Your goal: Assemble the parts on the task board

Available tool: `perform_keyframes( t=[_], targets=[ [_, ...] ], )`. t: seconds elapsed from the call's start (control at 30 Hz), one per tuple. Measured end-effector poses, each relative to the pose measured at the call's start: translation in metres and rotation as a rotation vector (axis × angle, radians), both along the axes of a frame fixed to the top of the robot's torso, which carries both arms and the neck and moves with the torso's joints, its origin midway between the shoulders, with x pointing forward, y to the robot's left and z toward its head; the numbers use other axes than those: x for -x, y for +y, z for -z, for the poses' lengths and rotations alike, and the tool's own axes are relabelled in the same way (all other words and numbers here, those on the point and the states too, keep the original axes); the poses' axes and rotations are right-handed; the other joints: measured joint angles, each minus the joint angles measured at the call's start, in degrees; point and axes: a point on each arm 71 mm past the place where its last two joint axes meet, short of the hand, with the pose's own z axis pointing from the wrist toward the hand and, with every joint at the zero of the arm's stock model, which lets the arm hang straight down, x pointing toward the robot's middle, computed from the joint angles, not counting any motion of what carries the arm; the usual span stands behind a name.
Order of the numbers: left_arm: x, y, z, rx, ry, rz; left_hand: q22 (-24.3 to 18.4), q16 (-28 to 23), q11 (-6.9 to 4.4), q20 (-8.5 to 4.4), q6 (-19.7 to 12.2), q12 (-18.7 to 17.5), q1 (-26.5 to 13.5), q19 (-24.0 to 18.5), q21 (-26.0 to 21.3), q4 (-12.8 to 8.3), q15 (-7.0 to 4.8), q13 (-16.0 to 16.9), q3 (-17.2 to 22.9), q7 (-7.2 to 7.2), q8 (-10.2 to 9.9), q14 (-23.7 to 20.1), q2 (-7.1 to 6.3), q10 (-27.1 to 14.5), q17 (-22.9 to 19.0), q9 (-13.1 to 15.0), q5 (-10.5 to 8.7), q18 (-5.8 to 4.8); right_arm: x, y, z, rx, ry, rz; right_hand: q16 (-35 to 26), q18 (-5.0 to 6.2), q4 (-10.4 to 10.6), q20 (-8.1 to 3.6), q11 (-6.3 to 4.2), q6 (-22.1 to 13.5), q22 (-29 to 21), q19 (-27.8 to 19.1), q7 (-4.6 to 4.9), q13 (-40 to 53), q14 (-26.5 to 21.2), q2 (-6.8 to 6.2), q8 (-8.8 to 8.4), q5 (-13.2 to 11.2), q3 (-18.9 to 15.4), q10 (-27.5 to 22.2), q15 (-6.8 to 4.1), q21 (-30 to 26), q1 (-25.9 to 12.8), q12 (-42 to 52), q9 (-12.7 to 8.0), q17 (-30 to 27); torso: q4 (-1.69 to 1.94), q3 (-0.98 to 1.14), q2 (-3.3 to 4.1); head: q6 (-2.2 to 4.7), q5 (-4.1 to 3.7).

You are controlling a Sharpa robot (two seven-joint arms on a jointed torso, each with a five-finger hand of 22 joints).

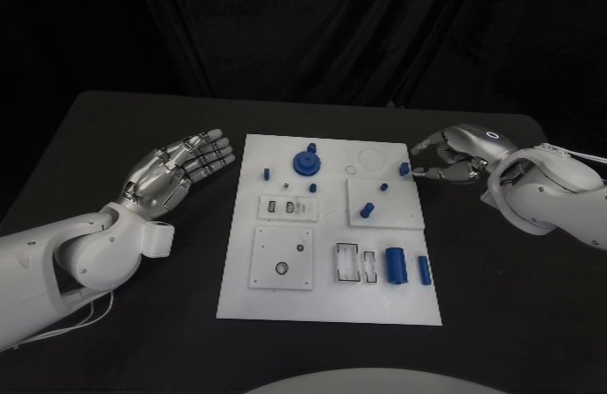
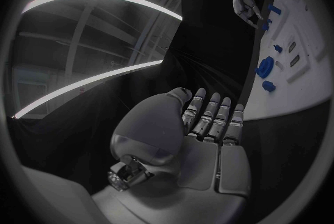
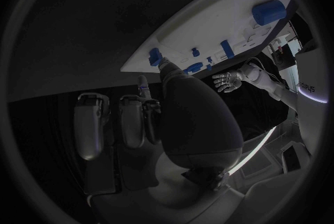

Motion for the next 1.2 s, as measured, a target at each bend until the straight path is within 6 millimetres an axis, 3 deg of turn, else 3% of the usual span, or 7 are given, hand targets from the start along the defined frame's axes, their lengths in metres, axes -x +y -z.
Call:
perform_keyframes(
  t=[0.67, 1.2],
  targets=[
    [0.000, 0.002, 0.000, 0.000, 0.001, -0.002, 0.00, 0.00, 0.22, 0.00, 0.00, 0.00, 0.00, 0.00, 0.00, -0.08, 0.17, 0.00, 0.20, 0.00, 0.00, -0.17, 0.00, -0.22, -0.01, 0.00, 0.00, 0.00, -0.007, 0.013, 0.008, 0.001, 0.010, -0.026, -0.20, 0.01, -0.16, 0.00, 0.00, 0.00, 0.00, 0.00, 0.00, -0.01, 0.00, -0.33, -0.48, -0.07, 0.17, 0.00, 0.00, -0.22, 1.69, 0.00, -0.31, 0.00, 0.04, 0.07, 0.06, -0.31, 0.02],
    [0.000, 0.002, 0.000, 0.001, 0.001, -0.001, 0.00, 0.00, 0.21, 0.00, 0.00, 0.00, 0.00, 0.00, 0.00, 0.08, 0.17, 0.00, 0.36, 0.00, 0.00, -0.17, 0.00, -0.22, -0.02, 0.00, 0.00, 0.00, -0.011, 0.017, 0.012, 0.014, 0.014, -0.020, -0.20, 0.01, -0.16, 0.00, 0.00, 0.62, 0.00, 0.00, 0.63, -0.02, 0.00, -0.17, -0.48, -0.91, 0.16, 0.00, 0.00, -0.74, 2.75, 0.00, -0.35, 0.00, 0.04, 0.02, 0.02, -0.68, -0.06]
  ],
)
